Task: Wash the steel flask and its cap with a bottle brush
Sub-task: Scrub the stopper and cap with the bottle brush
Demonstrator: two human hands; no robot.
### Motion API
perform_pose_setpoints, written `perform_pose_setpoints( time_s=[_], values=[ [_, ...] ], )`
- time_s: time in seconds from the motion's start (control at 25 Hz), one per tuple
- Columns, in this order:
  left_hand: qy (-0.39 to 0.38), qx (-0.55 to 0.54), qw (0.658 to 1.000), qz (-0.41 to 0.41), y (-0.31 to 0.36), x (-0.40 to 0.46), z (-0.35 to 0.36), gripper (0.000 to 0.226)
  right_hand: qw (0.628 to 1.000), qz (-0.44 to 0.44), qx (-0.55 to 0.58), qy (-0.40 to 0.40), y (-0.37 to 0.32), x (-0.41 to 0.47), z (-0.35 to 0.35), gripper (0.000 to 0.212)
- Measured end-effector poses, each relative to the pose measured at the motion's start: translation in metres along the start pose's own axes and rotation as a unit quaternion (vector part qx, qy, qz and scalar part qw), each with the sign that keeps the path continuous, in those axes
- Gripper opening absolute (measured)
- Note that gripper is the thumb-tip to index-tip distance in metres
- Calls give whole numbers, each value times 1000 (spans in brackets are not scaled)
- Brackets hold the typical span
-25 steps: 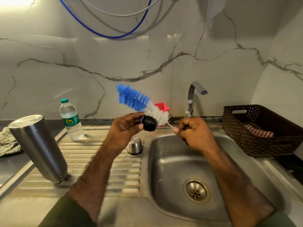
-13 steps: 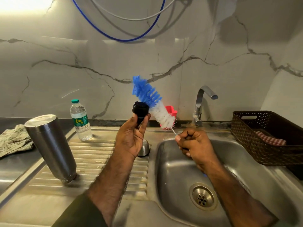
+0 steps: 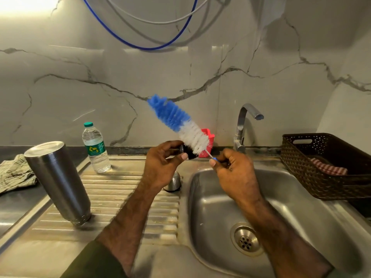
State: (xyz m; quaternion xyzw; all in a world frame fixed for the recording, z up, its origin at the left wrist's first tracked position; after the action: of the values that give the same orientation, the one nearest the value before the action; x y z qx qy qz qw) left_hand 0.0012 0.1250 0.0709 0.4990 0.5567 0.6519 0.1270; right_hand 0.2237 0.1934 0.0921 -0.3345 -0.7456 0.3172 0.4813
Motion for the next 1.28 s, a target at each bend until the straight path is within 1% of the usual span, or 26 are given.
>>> perform_pose_setpoints(
  time_s=[0.04,0.08,0.12,0.16,0.24,0.32,0.4,0.44,0.48,0.56,0.6,0.64,0.68,0.76,0.8,0.84,0.92,0.96,1.04,1.12,1.16,1.2,1.28],
  values=[
    [-28,-3,1000,12,1,-1,5,35,999,23,25,-1,5,5,-4,33],
    [-59,-37,997,21,3,-3,12,36,997,55,58,-11,12,10,-6,33],
    [-83,-99,991,22,4,-4,16,39,991,91,89,-29,21,12,-5,32],
    [-90,-179,980,8,5,-4,16,43,984,124,116,-52,29,10,-2,31],
    [-48,-319,945,-59,-2,0,7,45,967,166,172,-88,36,0,6,27],
    [9,-378,920,-107,-14,4,-4,44,950,182,239,-90,34,-9,10,25],
    [30,-369,921,-119,-21,3,-6,44,939,178,281,-91,25,-11,12,25],
    [28,-350,929,-118,-20,0,-4,42,942,164,278,-89,19,-10,13,26],
    [14,-323,940,-107,-18,-2,1,41,952,144,256,-81,13,-8,12,28],
    [-35,-249,966,-52,-8,-4,12,40,975,105,188,-46,6,-3,4,29],
    [-45,-216,975,-24,-3,-5,14,39,982,93,159,-28,5,-1,-1,28],
    [-36,-195,980,-7,1,-4,12,37,987,83,137,-19,5,-1,-5,27],
    [-5,-184,983,-9,0,-2,5,35,990,76,119,-21,5,-1,-7,26],
    [75,-179,980,-38,-10,2,-15,33,994,64,81,-40,7,-5,-3,27],
    [91,-171,980,-44,-13,2,-19,33,995,60,67,-43,8,-6,0,28],
    [88,-150,984,-44,-13,2,-18,34,996,62,60,-38,8,-7,3,28],
    [51,-97,993,-33,-7,-1,-3,37,994,79,70,-17,9,-4,2,26],
    [38,-87,995,-24,-5,-2,2,39,993,88,77,-13,10,-3,1,24],
    [71,-107,991,-27,-7,-1,-8,37,991,103,73,-36,11,-4,2,24],
    [125,-148,980,-52,-18,3,-29,36,988,121,48,-84,15,-8,6,25],
    [137,-158,976,-61,-24,3,-36,38,986,128,41,-102,16,-10,9,24],
    [132,-164,975,-65,-26,2,-36,40,985,131,44,-108,16,-11,10,23],
    [76,-156,983,-53,-18,-3,-15,41,987,126,65,-75,15,-6,9,22]
  ],
)
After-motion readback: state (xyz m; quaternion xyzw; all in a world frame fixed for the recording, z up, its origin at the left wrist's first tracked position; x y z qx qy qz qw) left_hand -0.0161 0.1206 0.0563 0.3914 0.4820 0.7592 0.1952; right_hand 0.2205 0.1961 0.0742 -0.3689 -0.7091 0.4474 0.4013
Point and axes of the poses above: each hand's wrist, its own x-axis towards the middle knuckle, its own z-axis out of the palm, y = z × x, the point moved 9 cm from there along x, towards the middle knuckle, and after that the axes turned 7 degrees about x, right-handed, at the moved point
